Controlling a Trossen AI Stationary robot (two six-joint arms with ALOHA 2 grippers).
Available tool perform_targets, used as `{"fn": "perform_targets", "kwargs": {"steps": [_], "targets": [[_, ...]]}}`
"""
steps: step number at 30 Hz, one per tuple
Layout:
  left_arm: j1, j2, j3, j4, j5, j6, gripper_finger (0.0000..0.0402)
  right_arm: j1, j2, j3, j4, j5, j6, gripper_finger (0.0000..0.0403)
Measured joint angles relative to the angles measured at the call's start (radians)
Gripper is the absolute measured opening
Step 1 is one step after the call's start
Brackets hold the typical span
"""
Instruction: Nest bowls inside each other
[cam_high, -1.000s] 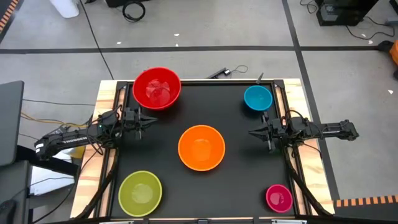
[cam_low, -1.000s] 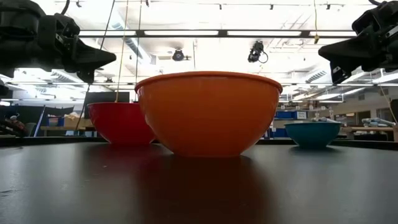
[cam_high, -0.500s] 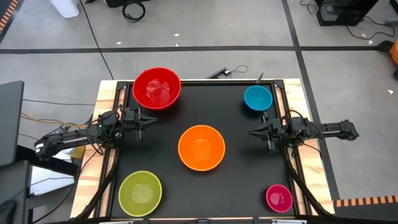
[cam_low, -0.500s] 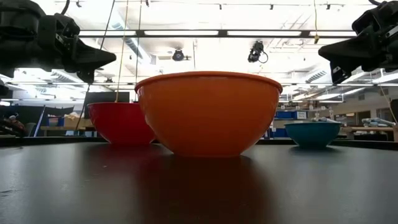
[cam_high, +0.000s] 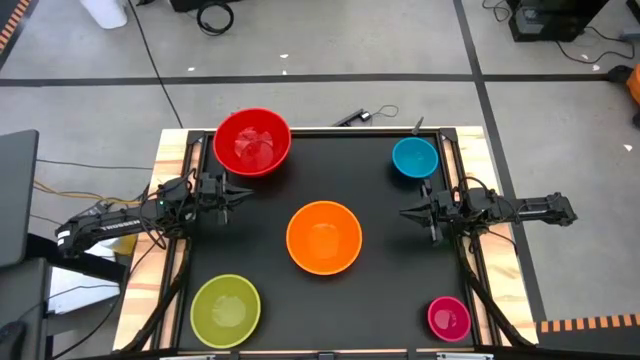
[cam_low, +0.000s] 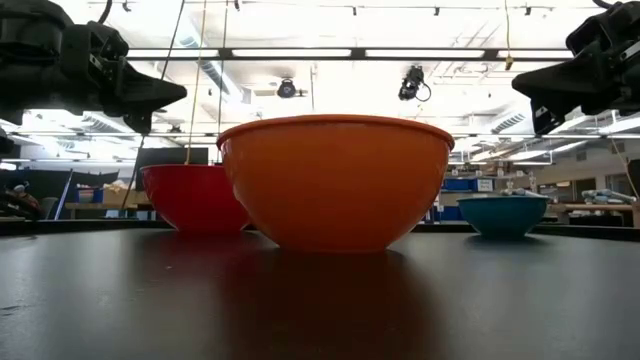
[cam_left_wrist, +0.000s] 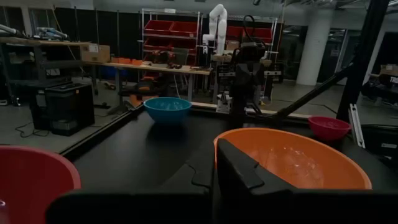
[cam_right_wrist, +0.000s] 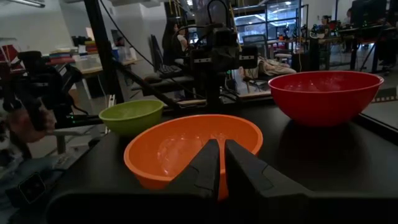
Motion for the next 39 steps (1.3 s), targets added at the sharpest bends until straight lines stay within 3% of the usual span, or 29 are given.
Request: {"fn": "perform_targets", "kwargs": {"steps": [4, 9, 12, 15, 17, 19, 23, 29, 31, 35, 39], "targets": [[0.000, 0.000, 0.000, 0.000, 0.000, -0.001, 0.0023, -0.001, 0.000, 0.000, 0.061, 0.128, -0.127, 0.0035], [0.000, 0.000, 0.000, 0.000, 0.000, -0.001, 0.0023, -0.002, 0.000, 0.000, 0.261, 0.248, -0.110, 0.0035], [0.000, 0.000, 0.000, 0.006, -0.013, 0.000, 0.0023, -0.002, 0.000, 0.000, 0.398, 0.452, -0.119, 0.0035], [0.001, -0.001, 0.000, 0.022, -0.148, 0.001, 0.0023, -0.017, 0.009, 0.000, 0.445, 0.715, -0.132, 0.0035], [0.002, 0.000, 0.000, 0.024, -0.266, 0.001, 0.0023, -0.041, 0.023, 0.000, 0.426, 0.766, -0.148, 0.0034], [0.002, 0.000, 0.000, 0.038, -0.340, 0.019, 0.0023, -0.070, 0.049, 0.000, 0.408, 0.740, -0.125, 0.0034], [0.002, 0.000, 0.000, 0.106, -0.352, 0.088, 0.0023, -0.146, 0.163, 0.033, 0.408, 0.644, 0.024, 0.0034], [0.002, 0.000, 0.000, 0.172, -0.352, 0.190, 0.0023, -0.267, 0.505, 0.178, 0.354, 0.398, 0.154, 0.0034], [0.002, 0.000, 0.000, 0.181, -0.366, 0.218, 0.0023, -0.301, 0.631, 0.241, 0.354, 0.354, 0.133, 0.0034], [0.012, 0.000, 0.000, 0.243, -0.432, 0.330, 0.0023, -0.371, 0.860, 0.403, 0.328, 0.260, -0.078, 0.0034], [0.031, 0.000, 0.000, 0.312, -0.436, 0.386, 0.0023, -0.440, 1.057, 0.628, 0.172, 0.136, -0.128, 0.0037]]}}
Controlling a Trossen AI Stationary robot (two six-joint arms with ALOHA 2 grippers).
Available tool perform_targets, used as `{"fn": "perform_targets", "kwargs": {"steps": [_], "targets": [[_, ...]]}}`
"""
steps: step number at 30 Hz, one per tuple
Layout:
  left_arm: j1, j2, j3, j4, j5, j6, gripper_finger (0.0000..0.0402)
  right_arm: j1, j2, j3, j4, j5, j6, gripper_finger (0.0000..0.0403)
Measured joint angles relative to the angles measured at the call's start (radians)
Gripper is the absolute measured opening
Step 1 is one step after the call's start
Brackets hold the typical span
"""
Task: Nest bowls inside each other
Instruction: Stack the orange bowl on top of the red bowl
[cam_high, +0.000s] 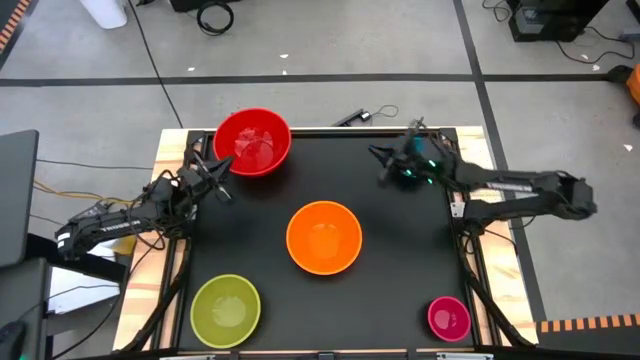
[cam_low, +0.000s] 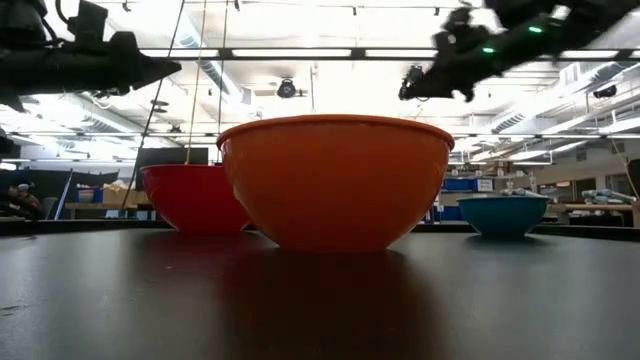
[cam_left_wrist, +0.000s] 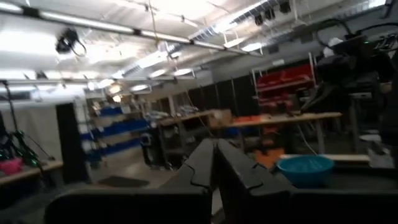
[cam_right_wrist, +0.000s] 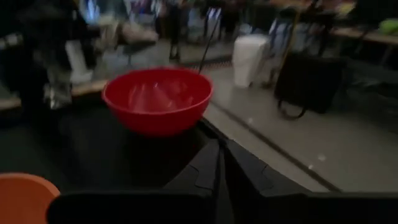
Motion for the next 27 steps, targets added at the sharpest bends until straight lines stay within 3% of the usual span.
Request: {"fn": "perform_targets", "kwargs": {"steps": [6, 11, 20, 27], "targets": [[0.023, 0.008, 0.000, -0.005, 0.038, 0.004, 0.0023, -0.053, 0.290, 0.315, -0.386, -0.297, -0.086, 0.0069], [0.024, 0.052, 0.000, -0.015, 0.074, -0.002, 0.0023, -0.041, 0.481, 0.498, -0.576, -0.448, -0.172, 0.0113], [0.024, 0.146, 0.000, -0.018, 0.071, 0.000, 0.0023, 0.035, 0.663, 0.646, -0.670, -0.495, -0.304, 0.0164], [0.024, 0.166, 0.000, -0.008, 0.070, -0.027, 0.0023, 0.058, 0.756, 0.655, -0.644, -0.710, -0.320, 0.0165]]}}
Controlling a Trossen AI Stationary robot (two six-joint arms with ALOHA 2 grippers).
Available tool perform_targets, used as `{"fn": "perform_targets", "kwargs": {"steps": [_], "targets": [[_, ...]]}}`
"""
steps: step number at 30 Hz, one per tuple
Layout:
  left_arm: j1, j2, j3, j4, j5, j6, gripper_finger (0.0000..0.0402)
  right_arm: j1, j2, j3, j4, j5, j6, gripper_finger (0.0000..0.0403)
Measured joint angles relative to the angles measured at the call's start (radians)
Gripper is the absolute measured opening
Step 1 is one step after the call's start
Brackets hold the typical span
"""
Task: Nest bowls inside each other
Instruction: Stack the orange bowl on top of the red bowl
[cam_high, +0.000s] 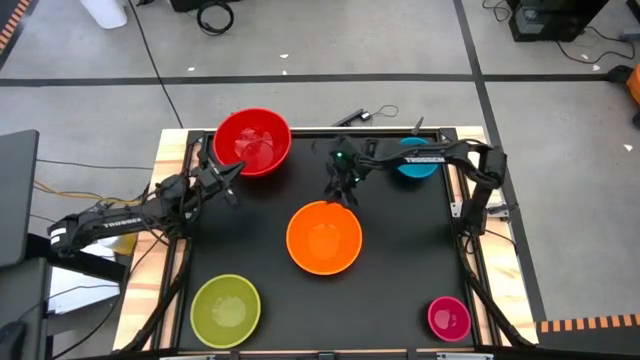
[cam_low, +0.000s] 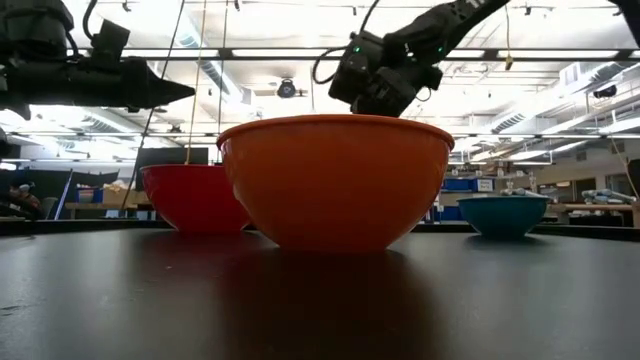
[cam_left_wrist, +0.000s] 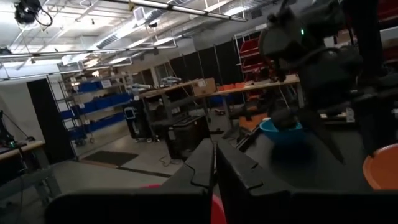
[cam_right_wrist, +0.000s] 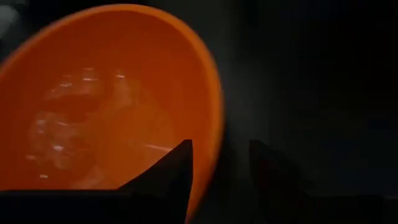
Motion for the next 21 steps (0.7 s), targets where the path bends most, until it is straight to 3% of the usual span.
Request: {"fn": "perform_targets", "kwargs": {"steps": [2, 8, 12, 15, 21], "targets": [[0.000, -0.001, 0.000, 0.006, 0.000, -0.003, 0.0023, 0.006, 0.016, 0.000, 0.006, 0.008, 0.004, 0.0165], [0.000, 0.000, 0.000, 0.006, 0.000, -0.005, 0.0023, 0.030, 0.055, 0.000, 0.007, 0.191, 0.024, 0.0164], [0.000, 0.004, 0.000, 0.021, 0.000, -0.002, 0.0023, 0.052, 0.075, -0.001, 0.008, 0.209, 0.027, 0.0154], [0.002, 0.004, 0.000, 0.040, 0.000, 0.005, 0.0023, 0.073, 0.077, -0.001, 0.000, 0.214, 0.003, 0.0124], [0.005, 0.004, 0.000, 0.054, 0.000, 0.014, 0.0023, 0.085, 0.050, 0.014, 0.055, 0.210, -0.089, 0.0018]]}}
